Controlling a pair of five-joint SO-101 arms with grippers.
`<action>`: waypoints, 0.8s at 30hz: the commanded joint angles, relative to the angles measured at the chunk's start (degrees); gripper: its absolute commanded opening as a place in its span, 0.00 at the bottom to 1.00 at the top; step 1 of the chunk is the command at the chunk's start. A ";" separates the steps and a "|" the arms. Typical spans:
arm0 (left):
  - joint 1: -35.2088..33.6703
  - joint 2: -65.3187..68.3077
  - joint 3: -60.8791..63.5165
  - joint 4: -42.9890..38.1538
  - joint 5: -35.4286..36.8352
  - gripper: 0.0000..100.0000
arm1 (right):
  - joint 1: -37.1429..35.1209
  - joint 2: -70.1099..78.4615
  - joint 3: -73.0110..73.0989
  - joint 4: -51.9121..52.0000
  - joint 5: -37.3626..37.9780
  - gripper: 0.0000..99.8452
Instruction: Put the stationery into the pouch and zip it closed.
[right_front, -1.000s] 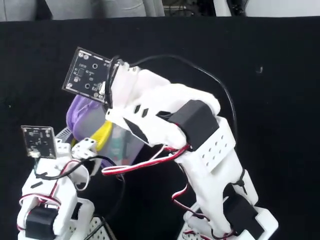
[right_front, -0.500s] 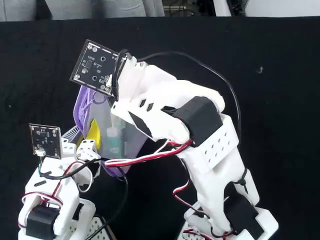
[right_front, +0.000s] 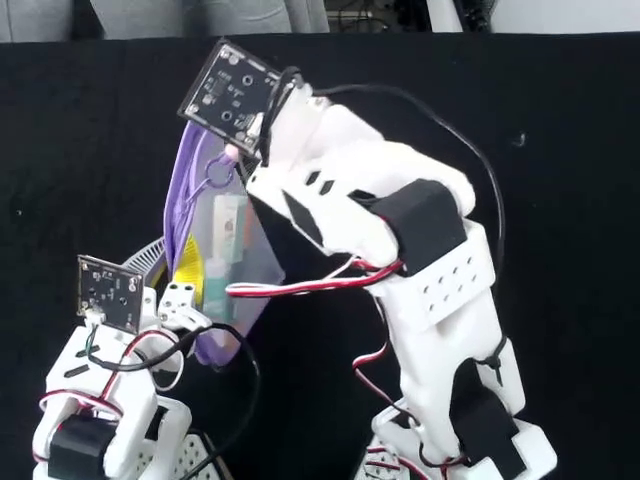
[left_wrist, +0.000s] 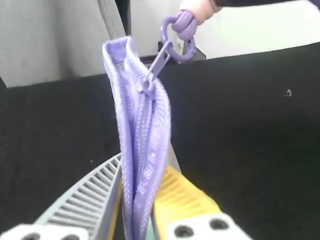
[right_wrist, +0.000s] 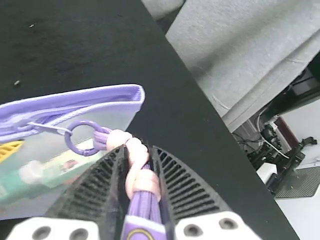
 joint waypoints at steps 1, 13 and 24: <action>0.13 -0.26 -3.65 -0.09 -1.05 0.03 | 5.54 -2.33 -0.57 -3.16 0.18 0.01; 0.22 -0.26 -5.85 3.16 -1.05 0.03 | 9.23 -1.98 4.26 -10.29 0.09 0.01; 3.74 -0.26 -5.32 4.40 -1.14 0.03 | 14.95 -1.98 5.23 -18.02 -12.04 0.01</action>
